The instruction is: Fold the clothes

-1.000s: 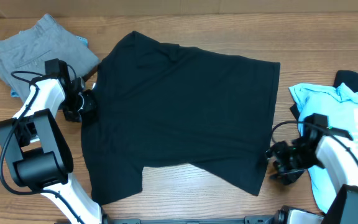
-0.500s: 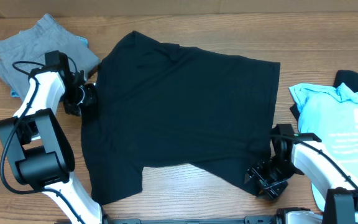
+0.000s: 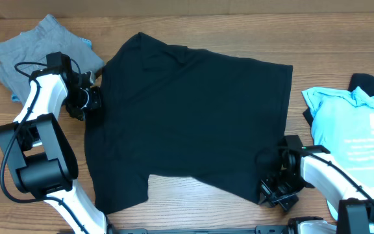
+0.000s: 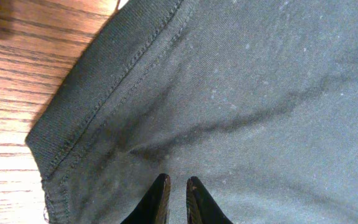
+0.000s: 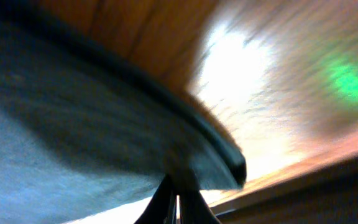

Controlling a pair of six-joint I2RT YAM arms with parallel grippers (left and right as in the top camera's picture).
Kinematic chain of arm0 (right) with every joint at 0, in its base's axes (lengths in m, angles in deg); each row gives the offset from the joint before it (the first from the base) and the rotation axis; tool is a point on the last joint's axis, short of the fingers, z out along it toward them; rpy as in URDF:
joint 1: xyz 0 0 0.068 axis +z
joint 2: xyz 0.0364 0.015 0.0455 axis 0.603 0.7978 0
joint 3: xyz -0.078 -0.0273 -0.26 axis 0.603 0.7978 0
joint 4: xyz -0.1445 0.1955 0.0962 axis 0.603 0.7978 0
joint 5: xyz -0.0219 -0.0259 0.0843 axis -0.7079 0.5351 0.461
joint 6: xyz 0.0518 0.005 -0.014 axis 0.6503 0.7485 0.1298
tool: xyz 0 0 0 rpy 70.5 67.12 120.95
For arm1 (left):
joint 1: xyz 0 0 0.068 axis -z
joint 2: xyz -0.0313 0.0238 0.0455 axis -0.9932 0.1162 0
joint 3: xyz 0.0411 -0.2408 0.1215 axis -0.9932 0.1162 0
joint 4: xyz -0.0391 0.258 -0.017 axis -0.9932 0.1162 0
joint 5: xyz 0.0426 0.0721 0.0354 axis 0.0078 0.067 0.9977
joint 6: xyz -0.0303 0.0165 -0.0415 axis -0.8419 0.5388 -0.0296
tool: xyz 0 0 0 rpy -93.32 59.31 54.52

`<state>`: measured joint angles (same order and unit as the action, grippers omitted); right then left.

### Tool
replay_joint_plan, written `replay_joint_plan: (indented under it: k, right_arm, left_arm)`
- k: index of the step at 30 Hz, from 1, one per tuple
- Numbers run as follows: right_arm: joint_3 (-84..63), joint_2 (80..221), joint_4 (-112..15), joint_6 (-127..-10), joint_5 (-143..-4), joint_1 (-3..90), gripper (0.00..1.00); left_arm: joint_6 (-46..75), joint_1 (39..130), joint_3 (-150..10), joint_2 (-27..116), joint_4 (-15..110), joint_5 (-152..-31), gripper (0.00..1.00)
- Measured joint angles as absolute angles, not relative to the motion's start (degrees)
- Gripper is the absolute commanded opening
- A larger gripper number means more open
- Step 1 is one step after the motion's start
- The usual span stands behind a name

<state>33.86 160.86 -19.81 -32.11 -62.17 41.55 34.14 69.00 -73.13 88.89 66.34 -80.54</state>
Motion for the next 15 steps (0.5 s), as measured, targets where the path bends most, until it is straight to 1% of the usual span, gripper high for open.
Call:
replay_joint_plan:
  k: [5,7,9,15]
  right_arm:
    - [25.5,160.9,-11.0,-32.1,-71.1,39.4,0.04]
    - [21.1,160.9,-8.5,-32.1,-75.2,38.7,0.04]
    - [18.0,160.9,-7.7,-32.2,-78.1,38.4,0.09]
    - [16.2,160.9,-7.1,-32.9,-80.9,38.3,0.09]
  left_arm:
    - [34.3,69.0,-73.1,88.9,66.4,-80.9,0.16]
    - [34.3,69.0,-73.1,88.9,66.4,-81.0,0.18]
    - [34.4,69.0,-73.1,88.9,66.4,-81.0,0.2]
    - [34.6,69.0,-73.1,88.9,66.9,-81.0,0.33]
